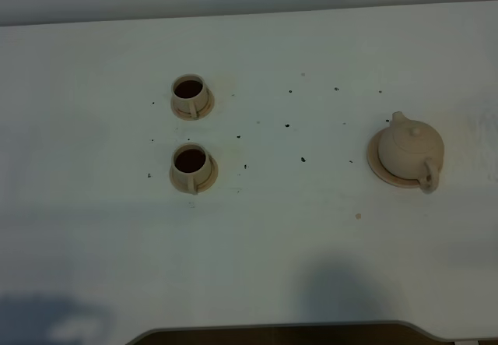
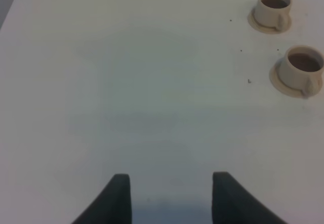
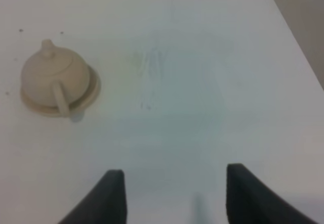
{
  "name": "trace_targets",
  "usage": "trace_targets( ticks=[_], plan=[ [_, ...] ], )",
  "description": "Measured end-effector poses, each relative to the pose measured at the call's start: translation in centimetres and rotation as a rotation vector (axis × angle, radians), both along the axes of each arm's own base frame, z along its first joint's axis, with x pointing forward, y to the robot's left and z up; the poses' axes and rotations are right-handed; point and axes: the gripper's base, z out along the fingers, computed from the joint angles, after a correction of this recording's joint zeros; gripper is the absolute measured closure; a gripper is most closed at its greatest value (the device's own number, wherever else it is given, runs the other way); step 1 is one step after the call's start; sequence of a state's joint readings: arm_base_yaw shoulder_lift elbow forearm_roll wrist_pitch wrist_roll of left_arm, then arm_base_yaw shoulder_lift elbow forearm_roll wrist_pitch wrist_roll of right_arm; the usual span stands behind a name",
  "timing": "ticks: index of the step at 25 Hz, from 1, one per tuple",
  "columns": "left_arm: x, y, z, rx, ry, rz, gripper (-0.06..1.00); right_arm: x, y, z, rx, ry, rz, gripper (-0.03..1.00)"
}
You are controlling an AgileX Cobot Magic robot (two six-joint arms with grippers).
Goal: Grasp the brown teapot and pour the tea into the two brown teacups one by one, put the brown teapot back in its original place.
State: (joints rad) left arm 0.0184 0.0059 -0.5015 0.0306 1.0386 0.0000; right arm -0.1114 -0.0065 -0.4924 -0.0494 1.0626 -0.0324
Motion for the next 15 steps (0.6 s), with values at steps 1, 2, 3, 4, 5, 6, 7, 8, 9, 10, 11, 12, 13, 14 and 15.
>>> trace_targets(
  ticks=[1,2,3,4,5,6,7,8,9,10,11,12,13,14,15],
  plan=[
    [0.00,0.00,0.00,0.000,0.000,0.000,0.56,0.00,0.00,0.00,0.000,0.000,0.000,0.50],
    [0.00,0.00,0.00,0.000,0.000,0.000,0.56,0.00,0.00,0.00,0.000,0.000,0.000,0.50],
    [0.00,0.00,0.00,0.000,0.000,0.000,0.56,0.00,0.00,0.00,0.000,0.000,0.000,0.50],
    [0.00,0.00,0.00,0.000,0.000,0.000,0.56,0.00,0.01,0.00,0.001,0.000,0.000,0.50],
    [0.00,0.00,0.00,0.000,0.000,0.000,0.56,0.00,0.01,0.00,0.001,0.000,0.000,0.50],
    [0.00,0.00,0.00,0.000,0.000,0.000,0.56,0.00,0.01,0.00,0.001,0.000,0.000,0.50],
    [0.00,0.00,0.00,0.000,0.000,0.000,0.56,0.00,0.01,0.00,0.001,0.000,0.000,0.50],
    [0.00,0.00,0.00,0.000,0.000,0.000,0.56,0.00,0.01,0.00,0.001,0.000,0.000,0.50],
    [0.00,0.00,0.00,0.000,0.000,0.000,0.56,0.00,0.01,0.00,0.001,0.000,0.000,0.50],
    [0.00,0.00,0.00,0.000,0.000,0.000,0.56,0.00,0.01,0.00,0.001,0.000,0.000,0.50],
    [0.00,0.00,0.00,0.000,0.000,0.000,0.56,0.00,0.01,0.00,0.001,0.000,0.000,0.50],
    [0.00,0.00,0.00,0.000,0.000,0.000,0.56,0.00,0.01,0.00,0.001,0.000,0.000,0.50],
    [0.00,0.00,0.00,0.000,0.000,0.000,0.56,0.00,0.01,0.00,0.001,0.000,0.000,0.50],
    [0.00,0.00,0.00,0.000,0.000,0.000,0.56,0.00,0.01,0.00,0.001,0.000,0.000,0.50],
    [0.00,0.00,0.00,0.000,0.000,0.000,0.56,0.00,0.01,0.00,0.001,0.000,0.000,0.50]
  ],
)
